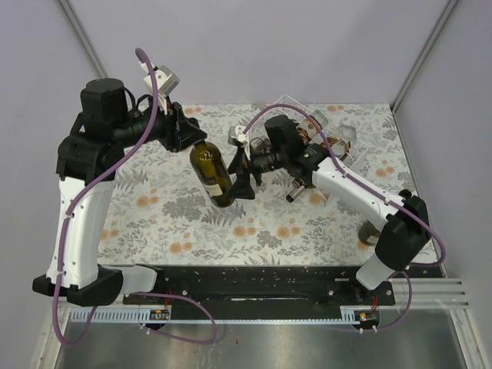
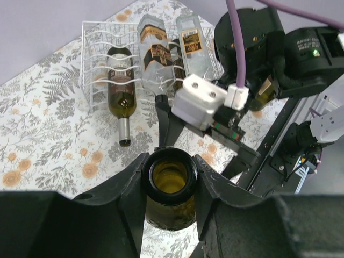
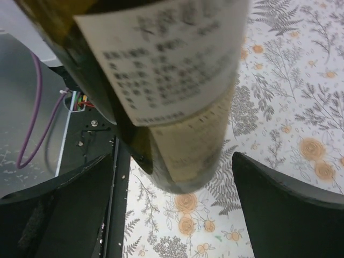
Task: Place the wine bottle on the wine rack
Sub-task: Pick up the wine bottle from the center of the board.
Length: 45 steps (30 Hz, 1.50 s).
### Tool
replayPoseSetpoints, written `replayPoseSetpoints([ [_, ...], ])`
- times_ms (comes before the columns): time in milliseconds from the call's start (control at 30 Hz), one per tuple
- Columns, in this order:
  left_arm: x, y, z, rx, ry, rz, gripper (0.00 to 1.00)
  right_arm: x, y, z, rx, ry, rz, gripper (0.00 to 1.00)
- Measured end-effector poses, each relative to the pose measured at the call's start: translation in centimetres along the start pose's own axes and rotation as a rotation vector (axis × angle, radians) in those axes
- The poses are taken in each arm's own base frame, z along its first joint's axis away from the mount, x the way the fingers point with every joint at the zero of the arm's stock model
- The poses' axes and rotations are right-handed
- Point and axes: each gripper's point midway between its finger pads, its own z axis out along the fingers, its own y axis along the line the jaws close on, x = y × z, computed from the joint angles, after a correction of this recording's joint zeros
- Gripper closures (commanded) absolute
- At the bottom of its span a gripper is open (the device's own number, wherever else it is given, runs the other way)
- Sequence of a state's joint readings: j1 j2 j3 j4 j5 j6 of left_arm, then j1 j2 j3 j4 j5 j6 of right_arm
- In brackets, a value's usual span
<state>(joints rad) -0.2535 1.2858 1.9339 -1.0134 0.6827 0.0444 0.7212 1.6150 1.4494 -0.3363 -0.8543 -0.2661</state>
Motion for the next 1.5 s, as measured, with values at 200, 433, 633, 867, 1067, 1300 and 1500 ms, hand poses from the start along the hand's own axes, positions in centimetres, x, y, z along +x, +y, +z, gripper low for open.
replayPoseSetpoints([
  [200, -1.1, -0.3, 0.7, 0.015, -0.041, -0.022, 1.0, -0.9, 1.4, 0.8, -0.054, -0.027, -0.017, 0.01],
  [433, -2.7, -0.8, 1.3, 0.044, -0.097, -0.05, 1.0, -1.7, 1.9, 1.2, -0.079, -0.065, -0.041, 0.01],
  [633, -3.2, -0.9, 2.1, 0.081, -0.138, -0.064, 1.0, -1.6, 1.8, 1.4, -0.082, -0.075, -0.042, 0.0],
  [867, -2.9, -1.0, 2.3, 0.09, -0.15, -0.075, 1.0, -1.3, 2.0, 1.5, -0.095, -0.078, -0.029, 0.33],
  [1067, -2.7, -1.2, 1.5, 0.072, -0.175, -0.046, 1.0, -1.4, 2.0, 1.3, -0.113, -0.089, -0.044, 0.68],
  [1300, -1.6, -0.1, 1.7, 0.017, -0.166, -0.027, 0.86, -0.5, -0.1, -0.5, -0.07, -0.089, -0.088, 0.97],
  [1500, -0.2, 0.4, 2.0, 0.006, -0.12, -0.005, 0.73, 0.9, -0.5, -1.8, -0.019, -0.039, -0.098, 1.0],
])
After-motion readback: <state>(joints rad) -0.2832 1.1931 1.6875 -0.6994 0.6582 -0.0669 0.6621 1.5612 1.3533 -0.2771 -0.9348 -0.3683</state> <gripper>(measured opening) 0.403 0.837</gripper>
